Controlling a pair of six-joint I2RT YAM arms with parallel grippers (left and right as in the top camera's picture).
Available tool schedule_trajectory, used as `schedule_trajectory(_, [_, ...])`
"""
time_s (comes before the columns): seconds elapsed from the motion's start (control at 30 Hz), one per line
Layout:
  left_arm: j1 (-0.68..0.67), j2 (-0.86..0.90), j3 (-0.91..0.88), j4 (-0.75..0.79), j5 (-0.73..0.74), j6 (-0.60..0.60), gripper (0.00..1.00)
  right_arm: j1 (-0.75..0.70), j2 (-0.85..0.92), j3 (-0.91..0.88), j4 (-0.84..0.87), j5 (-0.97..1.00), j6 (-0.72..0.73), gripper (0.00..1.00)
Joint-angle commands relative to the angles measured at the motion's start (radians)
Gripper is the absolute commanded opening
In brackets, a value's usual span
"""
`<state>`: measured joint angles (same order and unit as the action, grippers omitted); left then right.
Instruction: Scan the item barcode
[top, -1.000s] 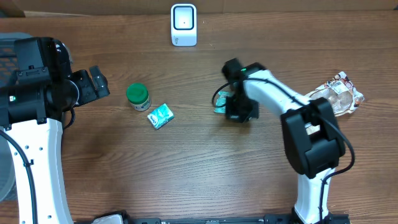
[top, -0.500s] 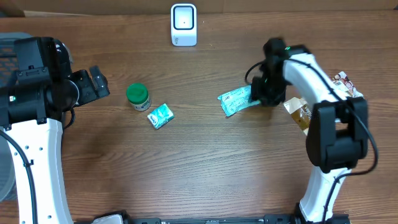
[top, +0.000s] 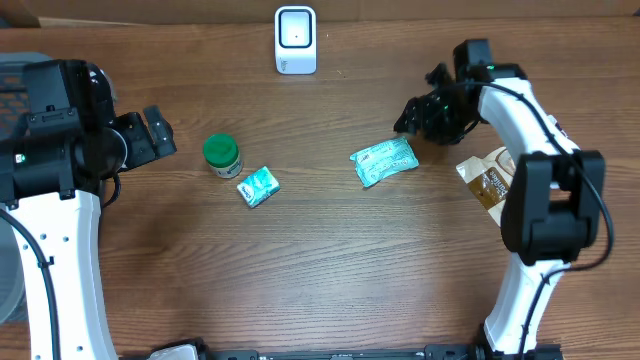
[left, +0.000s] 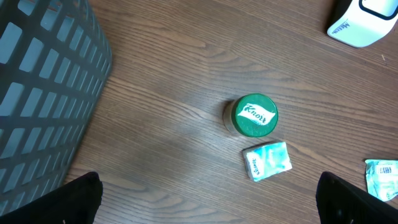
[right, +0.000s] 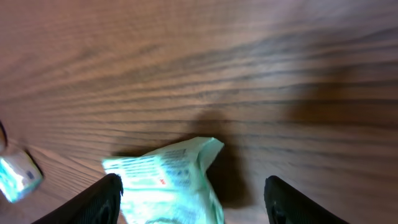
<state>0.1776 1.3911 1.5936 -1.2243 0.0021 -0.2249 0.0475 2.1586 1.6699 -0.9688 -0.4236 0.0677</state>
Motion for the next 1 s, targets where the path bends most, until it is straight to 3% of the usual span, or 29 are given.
schedule_trajectory(0.0, [0.005, -0.018, 0.006, 0.001, -0.013, 0.023, 1.00, 0.003, 0.060, 0.004, 0.003, -0.087, -0.055, 0.69])
schedule_trajectory(0.13, [0.005, -0.018, 0.006, 0.001, -0.013, 0.023, 1.00, 0.003, 0.094, -0.004, -0.003, -0.135, -0.090, 0.65])
schedule_trajectory(0.43, [0.005, -0.018, 0.006, 0.001, -0.013, 0.023, 1.00, 0.018, 0.109, -0.109, 0.032, -0.200, -0.102, 0.45])
schedule_trajectory(0.53, [0.005, -0.018, 0.006, 0.001, -0.013, 0.023, 1.00, 0.024, 0.109, -0.165, 0.063, -0.214, -0.095, 0.36])
schedule_trajectory(0.67, [0.005, -0.018, 0.006, 0.001, -0.013, 0.023, 1.00, 0.024, 0.109, -0.197, 0.090, -0.229, -0.066, 0.12])
schedule_trajectory(0.77, [0.005, -0.018, 0.006, 0.001, -0.013, 0.023, 1.00, 0.023, 0.108, -0.195, 0.103, -0.261, -0.038, 0.05])
schedule_trajectory(0.97, [0.005, -0.018, 0.006, 0.001, -0.013, 0.023, 1.00, 0.024, 0.087, -0.165, 0.084, -0.358, -0.047, 0.04])
